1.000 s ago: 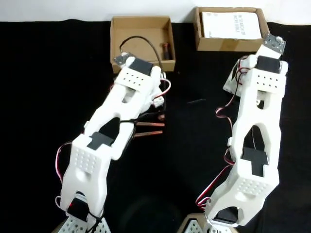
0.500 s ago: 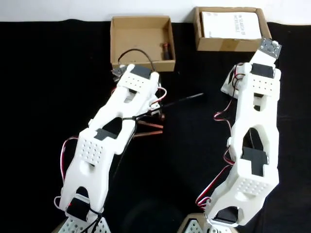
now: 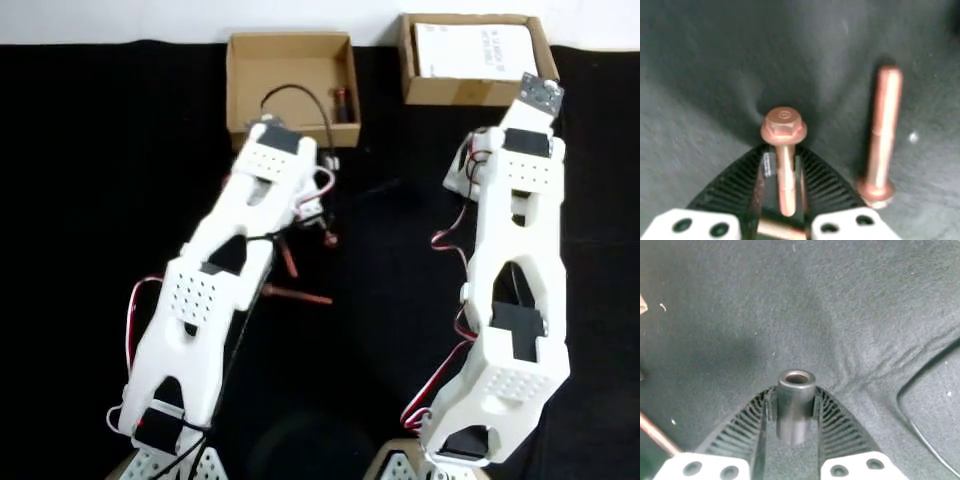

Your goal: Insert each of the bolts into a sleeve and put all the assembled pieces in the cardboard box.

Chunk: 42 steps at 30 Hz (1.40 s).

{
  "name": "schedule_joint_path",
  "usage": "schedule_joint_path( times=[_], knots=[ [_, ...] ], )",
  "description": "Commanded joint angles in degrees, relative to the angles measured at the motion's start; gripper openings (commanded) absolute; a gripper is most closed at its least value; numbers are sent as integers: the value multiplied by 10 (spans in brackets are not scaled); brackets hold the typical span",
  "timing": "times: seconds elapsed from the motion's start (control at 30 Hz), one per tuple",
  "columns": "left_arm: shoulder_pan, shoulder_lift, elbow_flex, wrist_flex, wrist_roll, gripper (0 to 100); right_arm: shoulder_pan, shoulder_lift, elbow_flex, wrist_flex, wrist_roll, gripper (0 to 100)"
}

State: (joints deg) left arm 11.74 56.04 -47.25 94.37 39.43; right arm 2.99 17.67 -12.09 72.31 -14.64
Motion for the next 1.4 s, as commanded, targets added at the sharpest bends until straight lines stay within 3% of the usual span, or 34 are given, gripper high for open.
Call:
schedule_joint_path(
  times=[0.0,0.13,0.23,0.4,0.47,0.53,0.73,0.97,1.1,1.27,1.37],
  knots=[
    [-33,-2,-29,-3,-118,9,-14,-48,-2,-2,6,8],
    [-31,0,-31,10,-285,9,-23,-48,-7,29,6,8],
    [-33,2,-26,13,-340,10,-31,-48,-7,46,7,8],
    [-32,1,-26,17,-341,94,-34,-48,-3,46,7,8],
    [-32,1,-25,17,-341,136,-35,-48,-3,46,39,8],
    [-30,1,-26,16,-341,146,-35,-48,-3,46,72,8],
    [-29,2,-25,11,-297,149,-34,-48,-3,46,75,8],
    [-29,2,-26,11,-265,138,-34,-48,-3,47,75,8],
    [-29,2,-25,-13,-243,13,-34,-51,-6,60,76,8],
    [-33,-4,-39,-24,-249,8,-51,-119,-5,135,79,8],
    [-30,-4,-87,9,-302,8,-56,-188,-3,169,79,8]
  ],
)
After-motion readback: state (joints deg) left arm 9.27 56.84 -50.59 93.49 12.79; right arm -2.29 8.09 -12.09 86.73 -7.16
